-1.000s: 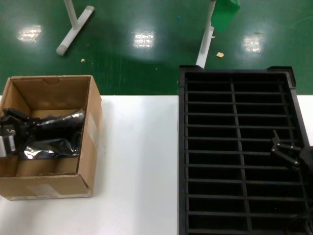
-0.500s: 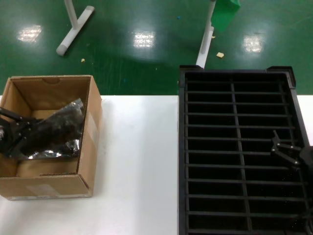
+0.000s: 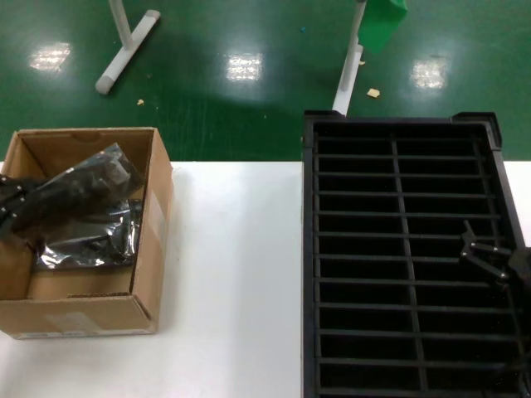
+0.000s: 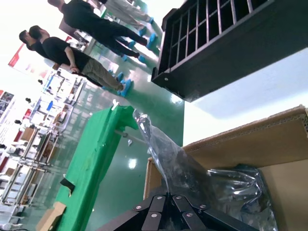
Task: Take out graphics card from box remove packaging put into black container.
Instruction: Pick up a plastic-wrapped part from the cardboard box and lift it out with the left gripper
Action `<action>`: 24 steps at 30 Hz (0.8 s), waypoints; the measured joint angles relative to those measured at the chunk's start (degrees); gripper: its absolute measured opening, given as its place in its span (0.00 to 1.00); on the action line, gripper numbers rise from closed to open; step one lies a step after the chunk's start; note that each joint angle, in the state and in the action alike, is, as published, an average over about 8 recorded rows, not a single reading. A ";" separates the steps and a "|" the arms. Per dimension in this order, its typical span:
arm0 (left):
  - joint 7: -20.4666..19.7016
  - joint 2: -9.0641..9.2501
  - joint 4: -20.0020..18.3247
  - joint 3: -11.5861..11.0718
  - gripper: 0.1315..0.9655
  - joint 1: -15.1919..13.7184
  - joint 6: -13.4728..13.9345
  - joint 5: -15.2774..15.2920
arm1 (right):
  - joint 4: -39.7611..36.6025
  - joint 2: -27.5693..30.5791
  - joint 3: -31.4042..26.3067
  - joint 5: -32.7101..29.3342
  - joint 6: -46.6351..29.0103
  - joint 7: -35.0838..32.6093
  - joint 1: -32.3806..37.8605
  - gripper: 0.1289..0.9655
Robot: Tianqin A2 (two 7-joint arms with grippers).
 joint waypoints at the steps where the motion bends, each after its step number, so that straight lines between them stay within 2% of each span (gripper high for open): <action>1: 0.00 -0.13 -0.13 -0.40 0.01 0.33 0.31 -0.34 | 0.00 0.00 0.00 0.00 0.00 0.00 0.00 1.00; 9: -0.67 -1.52 -2.26 -3.74 0.01 2.75 3.19 -3.26 | 0.00 0.00 0.00 0.00 0.00 0.00 0.00 1.00; 17: 0.80 -2.77 -2.94 -7.04 0.01 3.12 7.75 -6.45 | 0.00 0.00 0.00 0.00 0.00 0.00 0.00 1.00; 24: 0.04 -3.45 -5.63 -9.36 0.01 4.05 10.64 -8.84 | 0.00 0.00 0.00 0.00 0.00 0.00 0.00 1.00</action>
